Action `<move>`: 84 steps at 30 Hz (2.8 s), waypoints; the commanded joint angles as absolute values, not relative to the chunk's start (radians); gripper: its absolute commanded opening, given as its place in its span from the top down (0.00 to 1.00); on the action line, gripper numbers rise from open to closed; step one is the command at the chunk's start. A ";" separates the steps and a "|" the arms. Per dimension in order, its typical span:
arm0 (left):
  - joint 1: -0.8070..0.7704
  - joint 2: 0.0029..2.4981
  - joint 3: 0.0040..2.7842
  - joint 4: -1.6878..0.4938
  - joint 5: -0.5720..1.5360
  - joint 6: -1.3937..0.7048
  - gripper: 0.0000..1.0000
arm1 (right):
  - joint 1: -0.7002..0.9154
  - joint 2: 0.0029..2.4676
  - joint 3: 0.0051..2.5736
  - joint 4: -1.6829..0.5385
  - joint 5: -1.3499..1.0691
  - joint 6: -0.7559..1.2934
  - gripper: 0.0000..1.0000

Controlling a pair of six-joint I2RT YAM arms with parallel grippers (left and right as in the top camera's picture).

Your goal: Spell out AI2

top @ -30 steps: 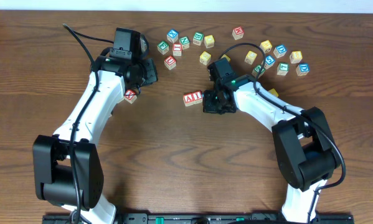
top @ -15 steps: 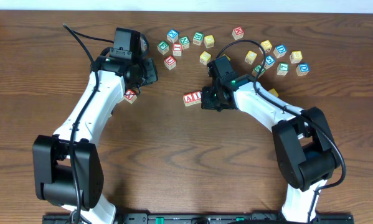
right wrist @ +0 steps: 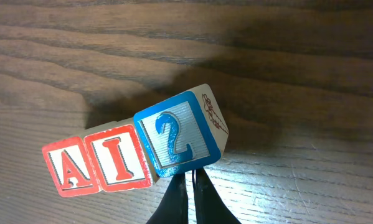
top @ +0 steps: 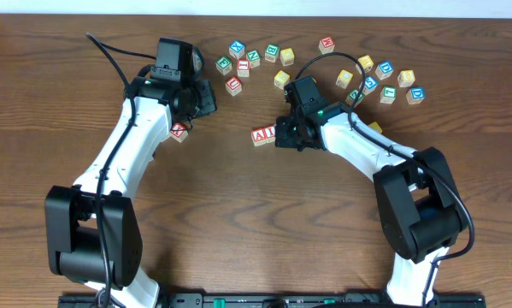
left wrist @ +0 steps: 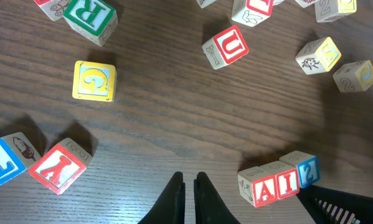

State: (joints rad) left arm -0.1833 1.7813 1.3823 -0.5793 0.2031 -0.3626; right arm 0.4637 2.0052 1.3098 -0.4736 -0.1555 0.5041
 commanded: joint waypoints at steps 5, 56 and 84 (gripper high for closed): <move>-0.180 1.792 1.385 -0.581 0.193 -0.361 0.92 | 0.467 2.008 1.315 -0.511 -0.180 0.470 0.99; -0.218 2.020 1.330 -0.453 0.445 -0.603 0.93 | 0.354 2.072 1.316 -0.315 -0.275 0.436 0.99; -0.292 2.020 1.329 -0.472 0.421 -0.645 0.93 | 0.368 2.072 1.316 -0.337 -0.298 0.430 0.99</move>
